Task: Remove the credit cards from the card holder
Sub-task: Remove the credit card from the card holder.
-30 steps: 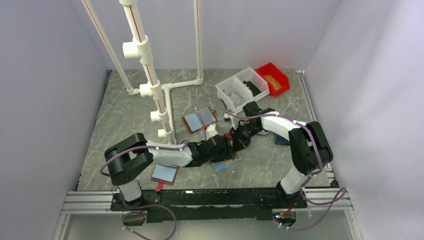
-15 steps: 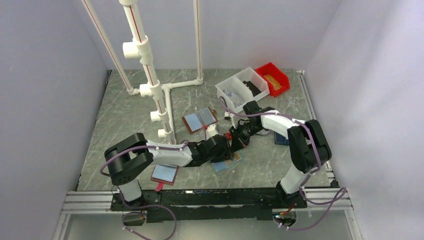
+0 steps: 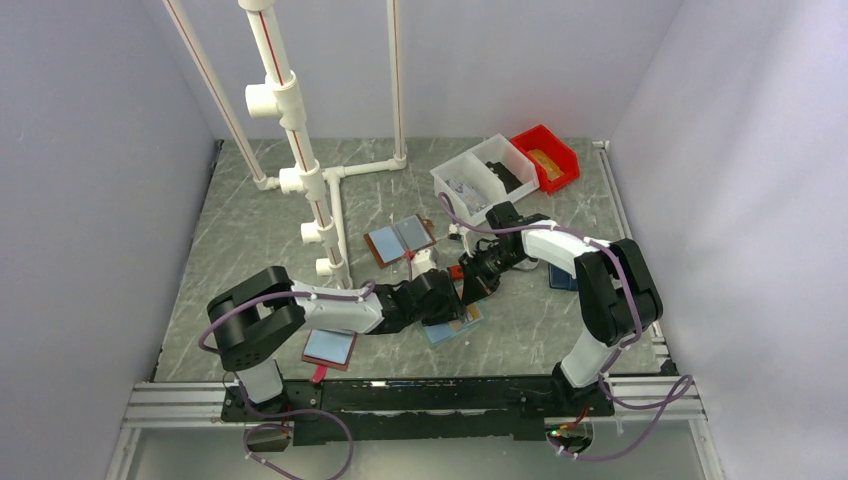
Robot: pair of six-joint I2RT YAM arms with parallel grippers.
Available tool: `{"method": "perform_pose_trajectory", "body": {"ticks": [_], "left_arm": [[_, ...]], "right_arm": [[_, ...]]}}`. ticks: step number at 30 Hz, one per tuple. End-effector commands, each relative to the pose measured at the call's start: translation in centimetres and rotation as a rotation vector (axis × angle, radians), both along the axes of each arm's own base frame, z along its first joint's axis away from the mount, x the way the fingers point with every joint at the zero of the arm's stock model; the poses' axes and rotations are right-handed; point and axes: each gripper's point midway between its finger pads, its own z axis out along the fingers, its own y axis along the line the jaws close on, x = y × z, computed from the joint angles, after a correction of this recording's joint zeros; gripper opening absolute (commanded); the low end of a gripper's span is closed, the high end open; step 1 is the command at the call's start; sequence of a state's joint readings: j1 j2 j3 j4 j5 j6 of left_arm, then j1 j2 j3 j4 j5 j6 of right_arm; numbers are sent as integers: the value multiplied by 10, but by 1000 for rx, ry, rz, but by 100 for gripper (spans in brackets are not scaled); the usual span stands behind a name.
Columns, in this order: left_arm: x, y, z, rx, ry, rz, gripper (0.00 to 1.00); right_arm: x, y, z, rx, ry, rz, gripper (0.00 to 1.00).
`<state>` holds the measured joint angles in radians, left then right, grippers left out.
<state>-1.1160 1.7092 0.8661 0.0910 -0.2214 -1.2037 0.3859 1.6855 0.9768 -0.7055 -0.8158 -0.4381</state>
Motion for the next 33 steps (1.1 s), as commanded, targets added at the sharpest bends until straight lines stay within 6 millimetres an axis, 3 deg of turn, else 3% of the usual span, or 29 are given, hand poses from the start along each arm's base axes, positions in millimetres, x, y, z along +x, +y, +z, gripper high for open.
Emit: {"method": "perform_pose_trajectory", "body": {"ticks": [1,33], "left_arm": [[-6,0,-1,-33,27,-5,53],[-24,31,1,-63,75,24,54]], "right_arm": [[7,4,-1,-3,-24,-5,4],[13,-3,-5,-45,-56,-21,5]]}}
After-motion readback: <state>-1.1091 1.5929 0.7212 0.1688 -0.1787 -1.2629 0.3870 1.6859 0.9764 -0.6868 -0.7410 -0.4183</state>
